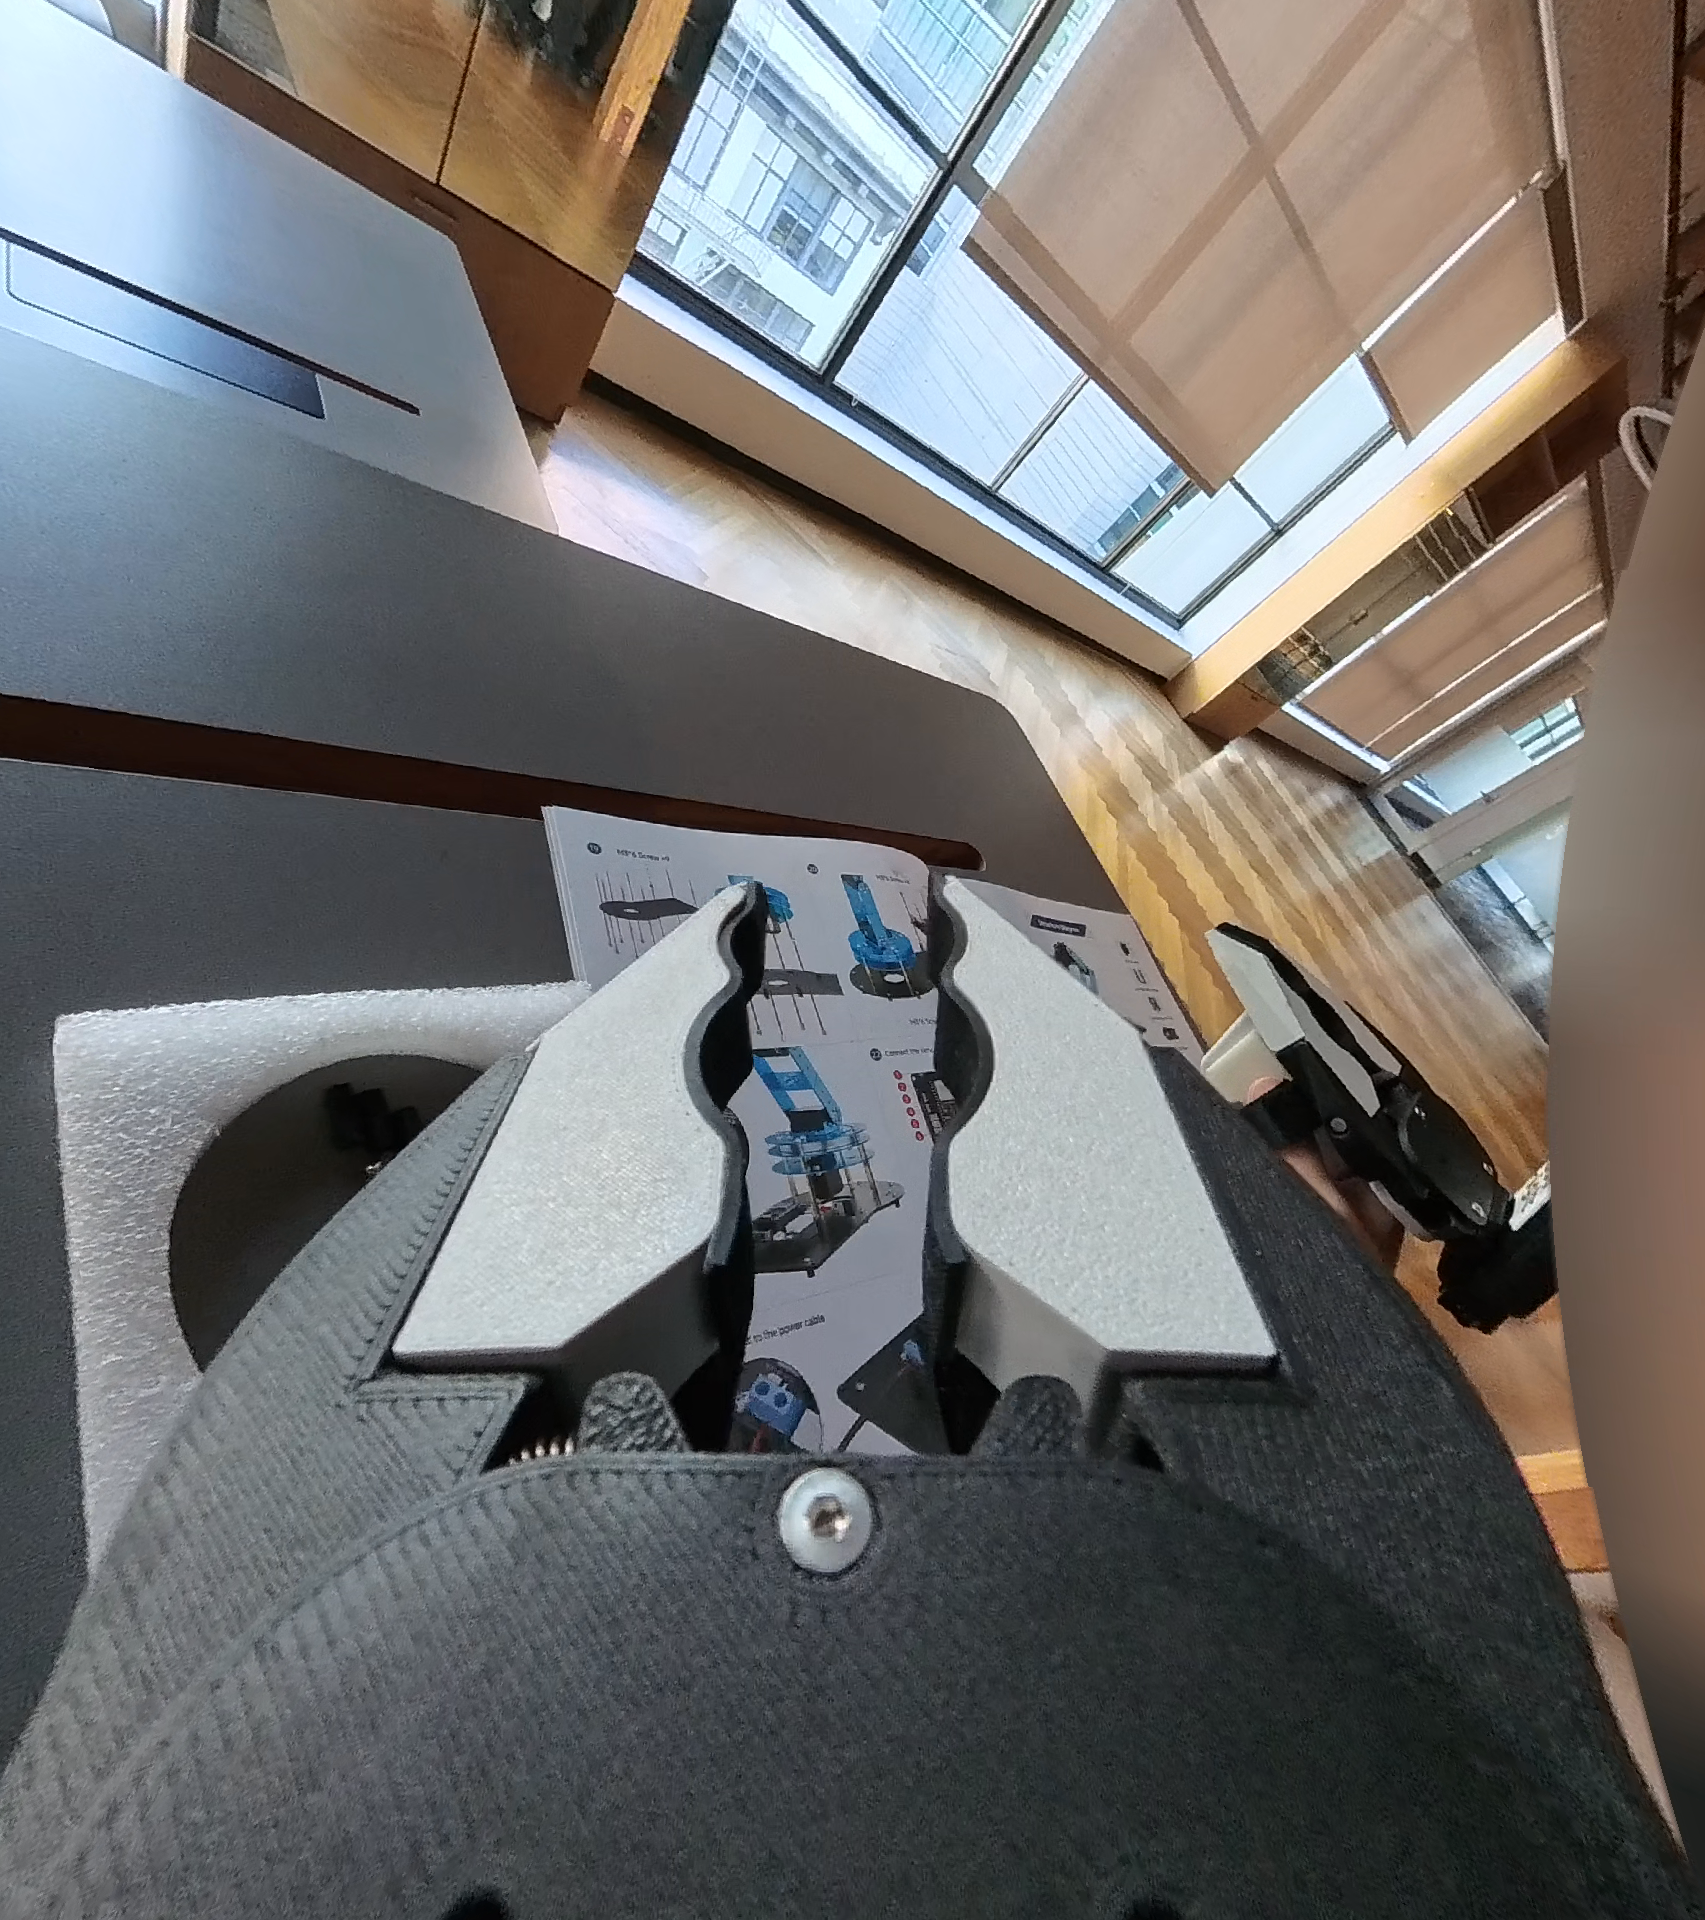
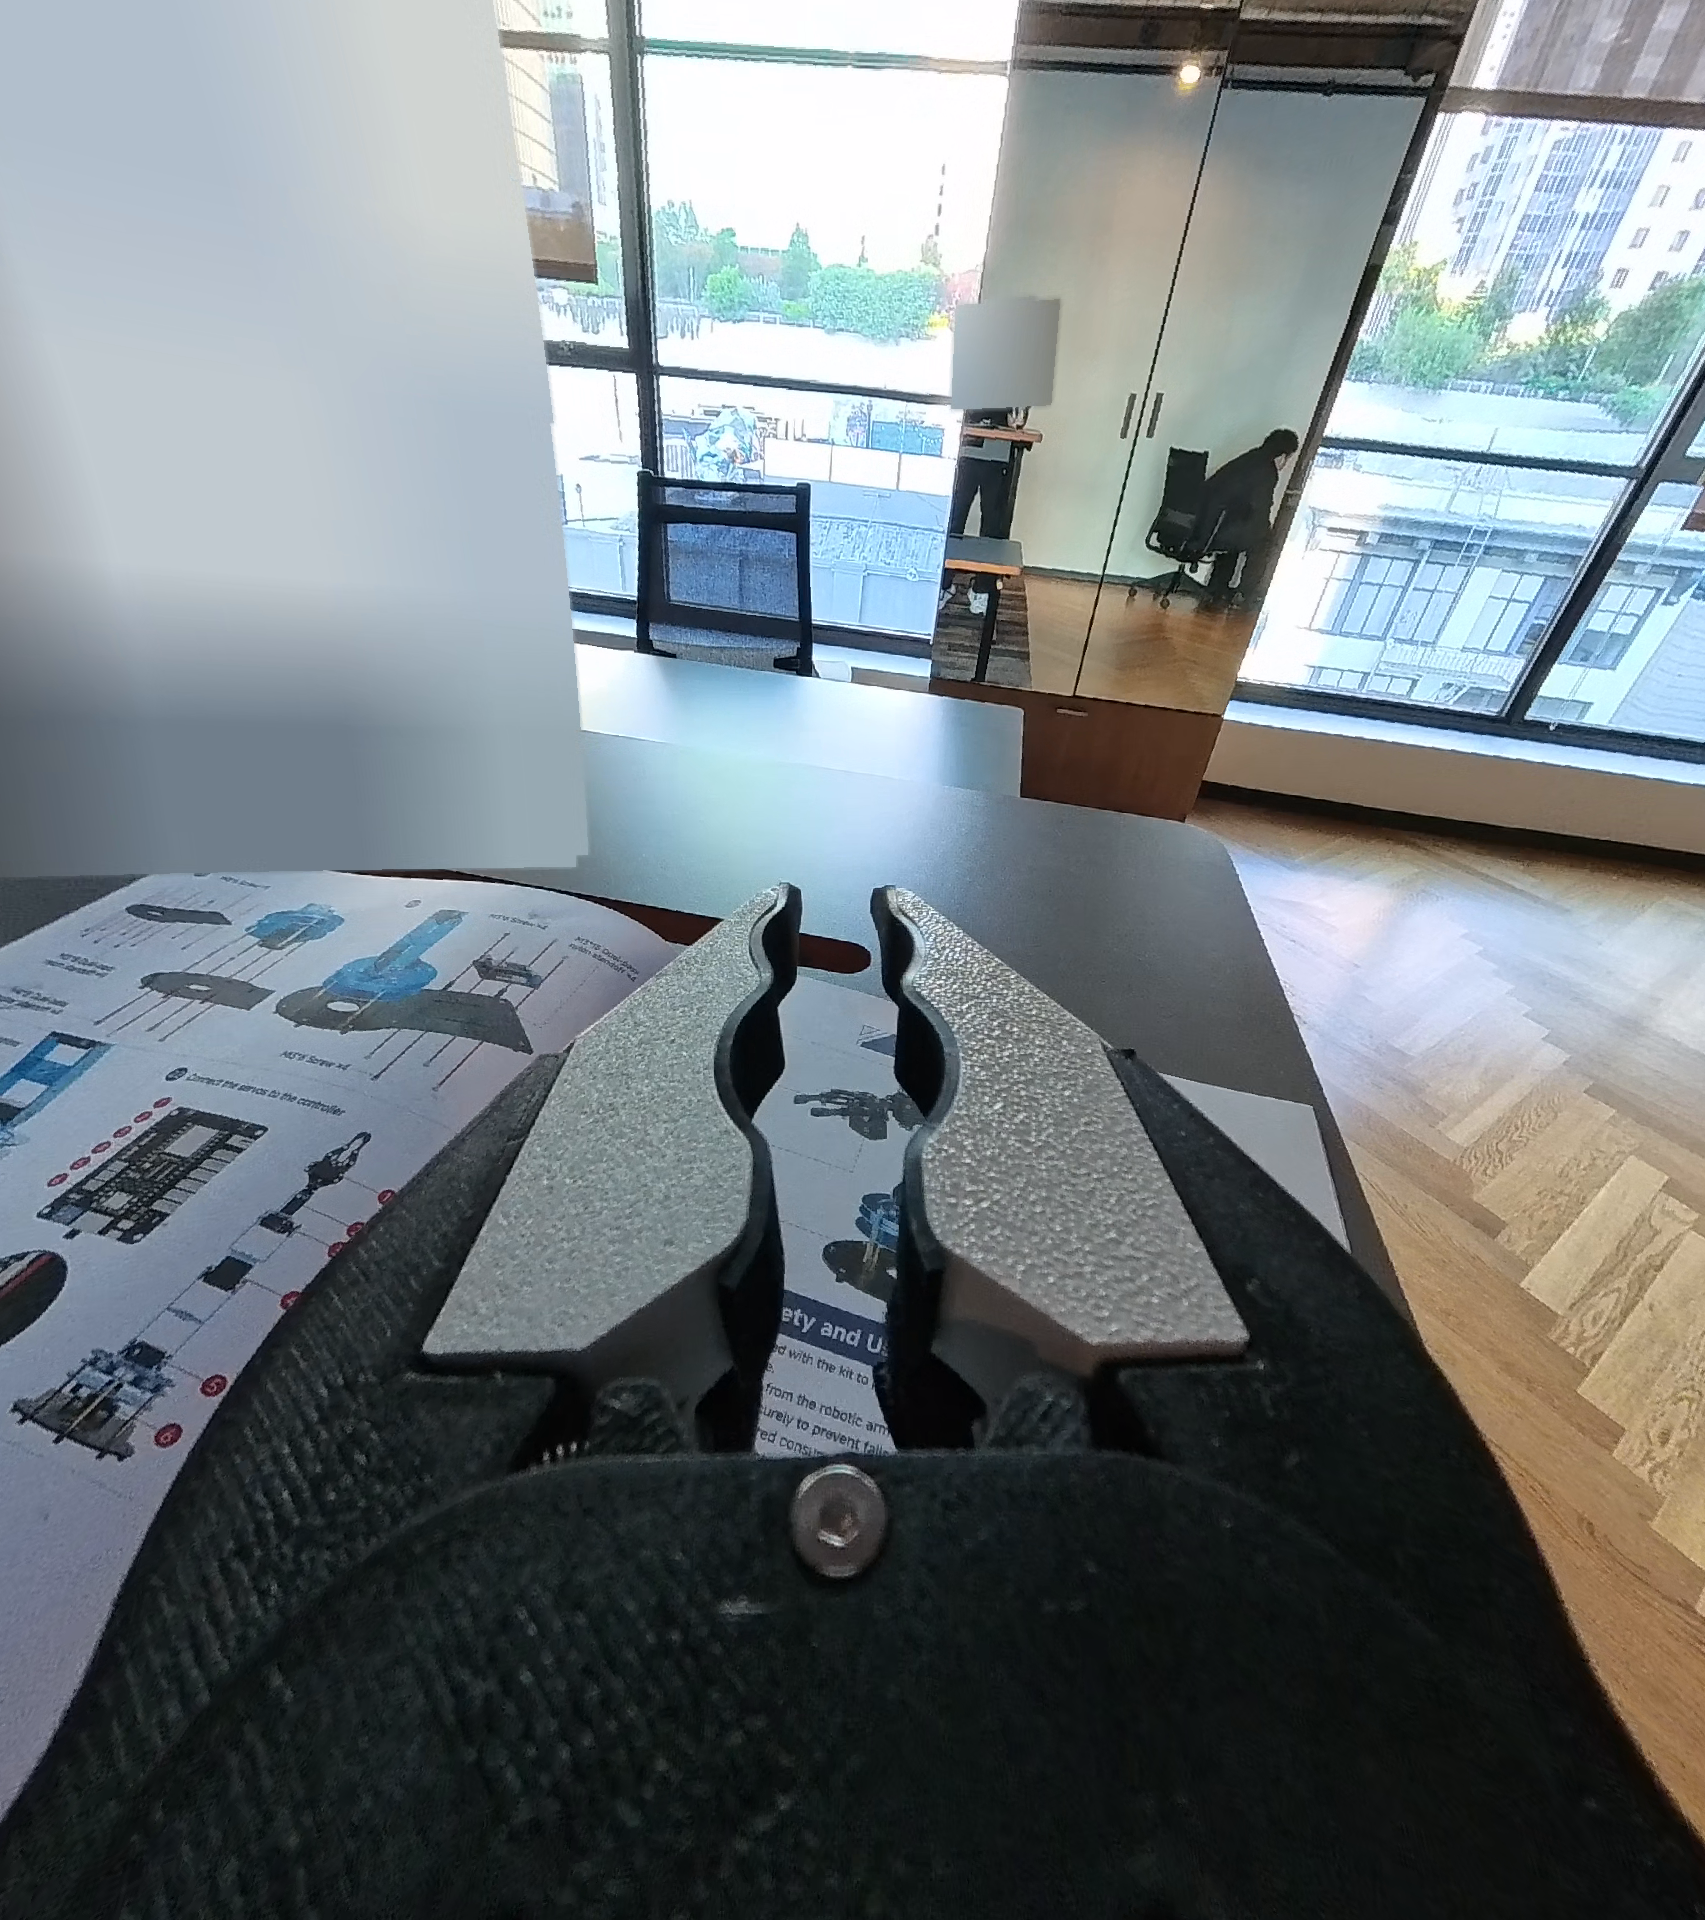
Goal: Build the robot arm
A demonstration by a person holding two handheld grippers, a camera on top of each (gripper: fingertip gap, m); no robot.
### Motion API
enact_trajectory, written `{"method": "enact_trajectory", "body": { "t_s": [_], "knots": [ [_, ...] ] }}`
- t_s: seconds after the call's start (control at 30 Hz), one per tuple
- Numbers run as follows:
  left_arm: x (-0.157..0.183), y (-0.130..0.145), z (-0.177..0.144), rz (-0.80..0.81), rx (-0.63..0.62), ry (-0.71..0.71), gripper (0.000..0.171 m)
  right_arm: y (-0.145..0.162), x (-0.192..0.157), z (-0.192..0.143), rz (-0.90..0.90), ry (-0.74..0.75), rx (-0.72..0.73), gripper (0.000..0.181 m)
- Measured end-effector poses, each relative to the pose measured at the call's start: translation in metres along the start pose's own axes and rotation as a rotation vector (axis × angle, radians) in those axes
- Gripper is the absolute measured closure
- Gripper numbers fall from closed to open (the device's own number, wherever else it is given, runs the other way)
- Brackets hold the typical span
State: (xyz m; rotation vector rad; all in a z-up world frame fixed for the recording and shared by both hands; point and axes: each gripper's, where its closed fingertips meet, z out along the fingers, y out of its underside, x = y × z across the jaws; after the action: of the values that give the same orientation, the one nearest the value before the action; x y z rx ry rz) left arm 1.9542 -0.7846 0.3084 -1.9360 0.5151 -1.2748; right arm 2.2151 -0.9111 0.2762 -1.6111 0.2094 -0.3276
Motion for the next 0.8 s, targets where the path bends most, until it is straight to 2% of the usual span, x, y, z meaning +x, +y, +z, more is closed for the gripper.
{"method": "enact_trajectory", "body": {
  "t_s": [0.2,0.57,0.7,0.8],
  "knots": [
    [0.008,0.0,0.001,0.008,-0.004,0.017,0.142,0.0,-0.001,0.001,-0.008,-0.003,0.003,0.169],
    [0.053,-0.011,-0.017,0.095,-0.04,0.094,0.144,-0.005,0.003,0.005,0.014,-0.003,0.011,0.172],
    [0.06,-0.023,-0.027,0.124,-0.004,0.075,0.143,-0.009,0.015,0.008,0.013,0.023,0.005,0.168],
    [0.087,-0.032,-0.037,0.134,0.031,0.132,0.143,-0.013,0.029,0.006,0.047,0.047,0.017,0.168]
  ]
}}
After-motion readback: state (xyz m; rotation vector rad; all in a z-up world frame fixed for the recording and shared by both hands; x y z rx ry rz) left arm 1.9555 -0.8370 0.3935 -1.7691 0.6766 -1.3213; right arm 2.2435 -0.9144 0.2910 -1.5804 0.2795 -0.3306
